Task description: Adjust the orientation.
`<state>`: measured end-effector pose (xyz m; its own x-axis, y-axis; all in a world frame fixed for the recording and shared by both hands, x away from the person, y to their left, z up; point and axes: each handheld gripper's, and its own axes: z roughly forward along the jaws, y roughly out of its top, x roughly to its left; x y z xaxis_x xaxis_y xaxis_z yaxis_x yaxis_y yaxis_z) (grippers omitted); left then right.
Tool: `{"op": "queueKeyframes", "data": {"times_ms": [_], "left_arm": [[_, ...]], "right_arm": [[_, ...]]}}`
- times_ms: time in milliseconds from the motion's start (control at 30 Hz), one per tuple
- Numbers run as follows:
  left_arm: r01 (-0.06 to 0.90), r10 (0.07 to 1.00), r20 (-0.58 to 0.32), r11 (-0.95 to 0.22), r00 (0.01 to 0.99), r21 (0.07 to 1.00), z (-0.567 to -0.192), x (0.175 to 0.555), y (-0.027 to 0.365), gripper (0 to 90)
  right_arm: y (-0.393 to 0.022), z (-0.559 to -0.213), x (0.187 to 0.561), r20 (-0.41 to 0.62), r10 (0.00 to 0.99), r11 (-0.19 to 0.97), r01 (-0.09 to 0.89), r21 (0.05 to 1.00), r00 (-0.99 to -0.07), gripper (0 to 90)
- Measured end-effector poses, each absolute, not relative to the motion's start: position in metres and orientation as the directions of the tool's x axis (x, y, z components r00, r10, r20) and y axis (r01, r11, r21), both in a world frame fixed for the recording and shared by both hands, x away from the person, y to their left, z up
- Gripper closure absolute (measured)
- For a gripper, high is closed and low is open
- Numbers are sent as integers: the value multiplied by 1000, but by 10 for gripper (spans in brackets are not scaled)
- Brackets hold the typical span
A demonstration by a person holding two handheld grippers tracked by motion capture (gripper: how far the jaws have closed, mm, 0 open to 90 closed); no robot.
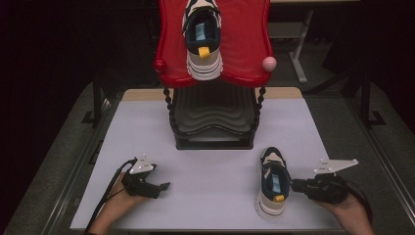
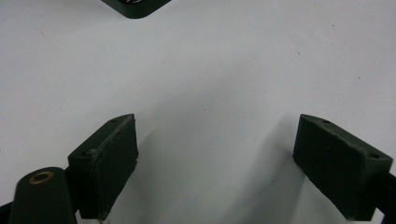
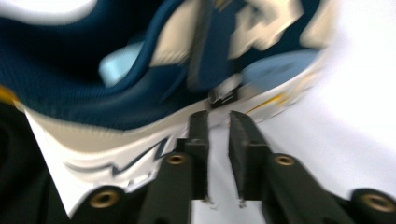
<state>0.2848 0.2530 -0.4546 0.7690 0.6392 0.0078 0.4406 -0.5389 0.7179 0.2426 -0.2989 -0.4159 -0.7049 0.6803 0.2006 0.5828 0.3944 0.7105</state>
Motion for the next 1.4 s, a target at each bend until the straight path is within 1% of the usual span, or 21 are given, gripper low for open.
{"op": "queueKeyframes", "data": {"times_ms": [100,133,233,367,433,500,700,800,867,967,1033,1133,1267,1400], "left_arm": [[440,639,9,-539,769,718,-455,285,253,129],[441,639,8,-539,769,718,-455,285,253,129],[441,639,8,-540,769,717,-454,285,253,129],[441,639,7,-539,769,717,-455,285,253,129],[441,639,7,-539,769,718,-455,285,253,129],[441,640,7,-539,769,718,-455,285,253,129],[442,639,7,-540,769,716,-454,285,253,128],[442,639,7,-540,769,716,-454,285,253,129],[442,639,7,-540,769,716,-454,285,253,129],[442,639,7,-540,769,716,-454,285,253,129],[442,639,7,-540,769,716,-454,285,253,129],[442,639,7,-540,769,716,-454,285,253,128],[442,639,7,-540,769,716,-454,285,253,129],[442,639,7,-540,769,716,-454,285,253,128]], "right_arm": [[-303,-411,247,211,685,372,583,722,-697,620],[-303,-410,248,214,682,358,575,736,-699,593],[-303,-403,252,228,678,330,566,755,-699,551],[-302,-394,258,283,632,263,544,797,-721,480],[-297,-392,261,308,604,236,535,811,-735,463],[-290,-391,265,312,593,231,528,817,-742,467],[-272,-397,277,293,586,276,526,804,-755,503],[-268,-401,281,286,590,292,530,796,-755,536],[-266,-401,282,287,589,286,527,801,-756,575],[-262,-400,282,256,598,313,516,797,-759,606],[-257,-398,280,217,606,346,499,794,-766,609],[-253,-396,280,184,612,373,486,790,-769,651],[-255,-396,281,191,607,365,484,795,-771,687],[-261,-398,282,236,589,324,493,807,-773,699]]}}
